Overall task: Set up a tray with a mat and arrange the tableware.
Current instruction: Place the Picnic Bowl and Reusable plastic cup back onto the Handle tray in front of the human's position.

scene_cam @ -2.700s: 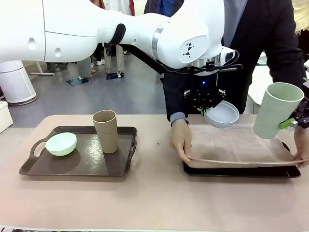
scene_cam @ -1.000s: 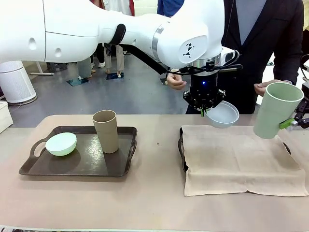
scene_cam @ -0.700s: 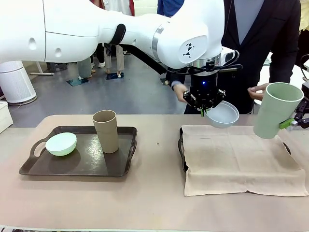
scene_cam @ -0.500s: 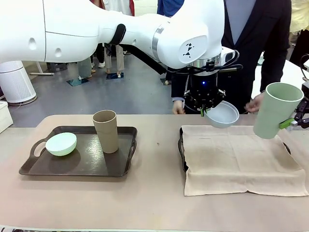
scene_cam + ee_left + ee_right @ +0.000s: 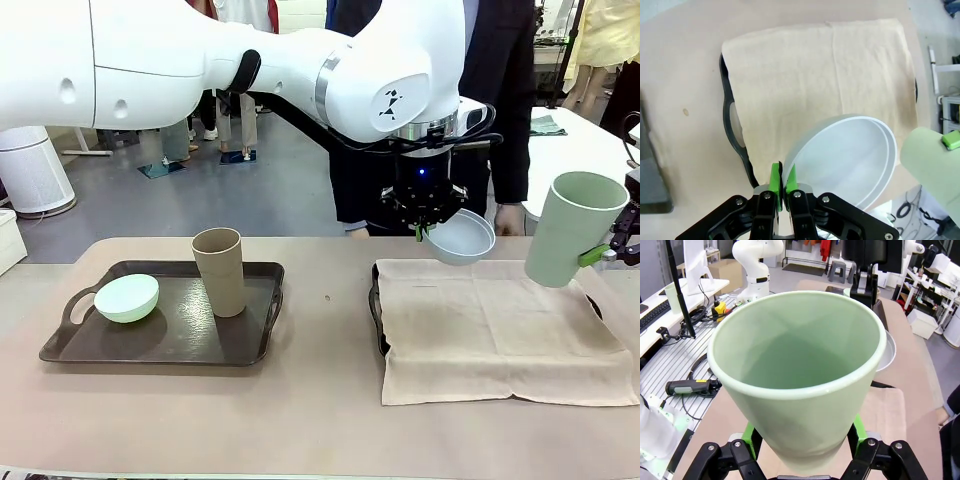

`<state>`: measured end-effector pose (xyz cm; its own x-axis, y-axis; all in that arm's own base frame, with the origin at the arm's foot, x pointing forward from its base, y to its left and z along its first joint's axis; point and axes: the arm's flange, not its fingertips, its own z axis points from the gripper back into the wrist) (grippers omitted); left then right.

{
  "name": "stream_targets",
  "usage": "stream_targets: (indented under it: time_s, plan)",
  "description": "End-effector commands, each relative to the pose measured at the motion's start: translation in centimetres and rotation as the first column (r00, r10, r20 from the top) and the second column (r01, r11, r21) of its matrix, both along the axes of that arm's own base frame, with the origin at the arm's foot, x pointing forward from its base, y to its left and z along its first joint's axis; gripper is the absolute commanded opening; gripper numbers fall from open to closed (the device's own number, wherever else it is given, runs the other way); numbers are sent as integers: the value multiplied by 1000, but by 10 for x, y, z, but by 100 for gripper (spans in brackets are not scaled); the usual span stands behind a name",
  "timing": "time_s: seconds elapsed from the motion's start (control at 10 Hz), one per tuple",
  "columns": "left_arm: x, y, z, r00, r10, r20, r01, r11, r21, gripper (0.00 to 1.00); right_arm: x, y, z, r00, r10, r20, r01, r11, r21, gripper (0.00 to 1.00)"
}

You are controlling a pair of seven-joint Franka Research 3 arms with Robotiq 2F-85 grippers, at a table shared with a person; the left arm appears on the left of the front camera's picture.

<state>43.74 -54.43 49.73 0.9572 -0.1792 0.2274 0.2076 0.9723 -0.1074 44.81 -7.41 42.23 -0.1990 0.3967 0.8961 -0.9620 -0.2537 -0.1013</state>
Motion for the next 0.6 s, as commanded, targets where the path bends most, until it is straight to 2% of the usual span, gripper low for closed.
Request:
stream_targets:
  time_s: [0.0, 0.3, 0.5]
  plan:
    - [13, -2, -39, 999, -14, -39, 12, 999, -31, 4, 23, -5, -34, 1000, 26, -11, -25, 1000, 11, 82]
    - [27, -9, -80, 997, -34, -68, 30, 997, -71, 4, 48, -3, -69, 998, 61, -7, -61, 998, 4, 82]
    - [35, -8, -91, 995, -35, -95, 26, 995, -99, 4, 61, -3, -90, 998, 56, -32, -57, 998, -9, 82]
